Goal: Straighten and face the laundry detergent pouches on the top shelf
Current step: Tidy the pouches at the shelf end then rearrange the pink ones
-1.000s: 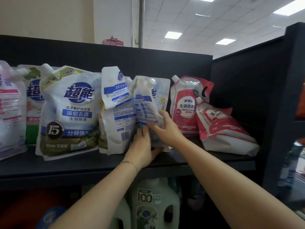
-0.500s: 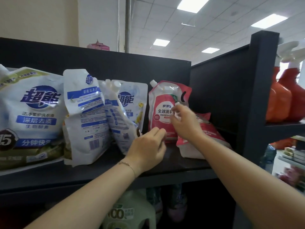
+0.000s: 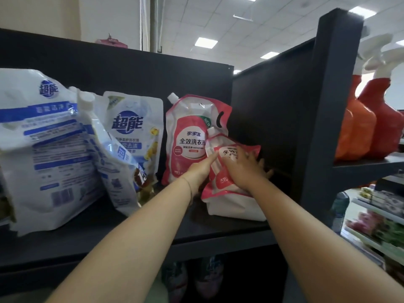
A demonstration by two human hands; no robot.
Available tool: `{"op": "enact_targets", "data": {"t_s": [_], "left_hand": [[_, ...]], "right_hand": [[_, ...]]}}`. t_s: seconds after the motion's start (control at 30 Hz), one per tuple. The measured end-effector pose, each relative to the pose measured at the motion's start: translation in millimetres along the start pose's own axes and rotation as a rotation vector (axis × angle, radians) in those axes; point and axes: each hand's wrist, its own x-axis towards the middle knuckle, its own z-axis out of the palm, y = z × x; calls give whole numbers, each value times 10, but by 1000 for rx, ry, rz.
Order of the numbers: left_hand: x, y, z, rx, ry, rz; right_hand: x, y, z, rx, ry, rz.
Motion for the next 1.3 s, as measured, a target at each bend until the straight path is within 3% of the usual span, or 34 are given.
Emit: {"op": "enact_targets", "data": {"t_s": [0.17, 0.3, 0.43, 0.6, 0.73, 0.83, 1.0, 1.2, 1.3], "left_hand": [[196, 76, 168, -28, -74, -23], [91, 148, 204, -29, -18, -15], [-117, 199, 239, -106, 90, 109], [-299, 266, 176, -125, 94, 270], [-449, 384, 44, -39, 46, 505], [-470, 364, -107, 82, 61, 632], [-431, 175, -218, 168, 246, 642], [-540, 140, -300, 374, 171, 634], [-680, 157, -405, 514, 242, 601]], "right_hand": [[-97, 33, 10, 26, 44, -38], [-149, 68, 34, 33, 85, -85], [-266, 69, 66, 109, 239, -124], [-446, -46, 64, 97, 476, -174], [-477, -139, 244, 73, 674, -200], [-374, -140, 402, 126, 616, -264], [-117, -124, 488, 65, 418, -450], [-211, -98, 453, 100, 442, -443], [-278, -170, 340, 98, 507, -450]]}}
